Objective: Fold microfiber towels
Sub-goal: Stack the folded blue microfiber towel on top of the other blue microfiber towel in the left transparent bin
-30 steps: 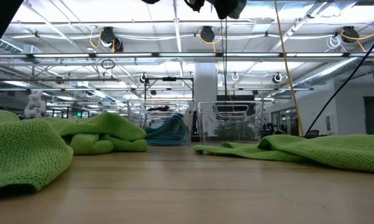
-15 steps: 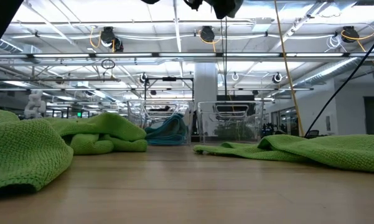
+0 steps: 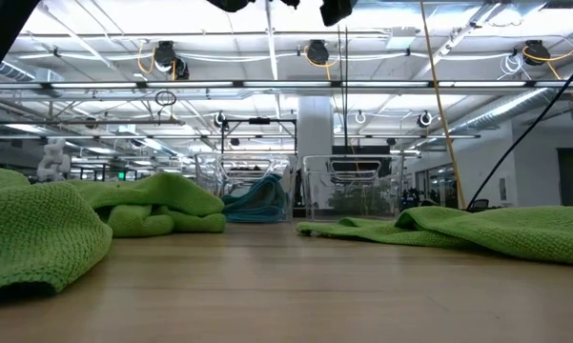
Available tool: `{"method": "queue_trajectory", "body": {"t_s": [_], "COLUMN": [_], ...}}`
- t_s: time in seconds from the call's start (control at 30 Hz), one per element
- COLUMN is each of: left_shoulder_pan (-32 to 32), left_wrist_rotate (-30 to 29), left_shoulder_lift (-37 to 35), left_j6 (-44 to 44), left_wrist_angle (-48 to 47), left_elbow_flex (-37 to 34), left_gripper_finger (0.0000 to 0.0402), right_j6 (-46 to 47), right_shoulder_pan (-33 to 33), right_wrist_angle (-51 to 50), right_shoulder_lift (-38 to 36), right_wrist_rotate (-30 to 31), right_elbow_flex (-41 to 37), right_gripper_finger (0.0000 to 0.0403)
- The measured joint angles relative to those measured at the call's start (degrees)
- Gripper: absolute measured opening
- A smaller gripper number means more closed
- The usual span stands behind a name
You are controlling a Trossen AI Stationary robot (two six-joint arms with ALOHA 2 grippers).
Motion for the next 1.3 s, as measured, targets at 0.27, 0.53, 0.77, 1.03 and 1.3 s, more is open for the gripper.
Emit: {"method": "queue_trajectory", "body": {"t_s": [0.27, 0.53, 0.77, 1.03, 1.3], "left_shoulder_pan": [4.39, 9.66, 14.87, 21.63, 27.57], "left_wrist_rotate": [19.19, 30.38, 43.13, 65.24, 74.81], "left_shoulder_lift": [-0.04, -0.02, -0.03, 0.00, 0.04], "left_j6": [5.91, 5.59, 2.24, -1.06, 13.68], "left_wrist_angle": [-0.12, -0.58, -0.58, -9.52, -35.09], "left_elbow_flex": [0.02, 0.02, 0.02, 0.02, 0.00], "left_gripper_finger": [0.0011, 0.0011, 0.0011, 0.0011, 0.0011], "right_j6": [4.62, 5.39, 8.38, 9.45, 9.39], "right_shoulder_pan": [1.11, 1.67, 1.66, 1.66, 1.66], "right_wrist_angle": [-15.15, -20.98, -27.18, -29.41, -29.98], "right_shoulder_lift": [-8.55, -11.64, -11.60, -12.40, -13.00], "right_wrist_rotate": [-2.22, -4.66, -6.23, -10.24, -11.64], "right_elbow_flex": [0.00, 0.00, 0.00, 0.00, 0.00], "right_gripper_finger": [0.0312, 0.0319, 0.0320, 0.0320, 0.0320]}}
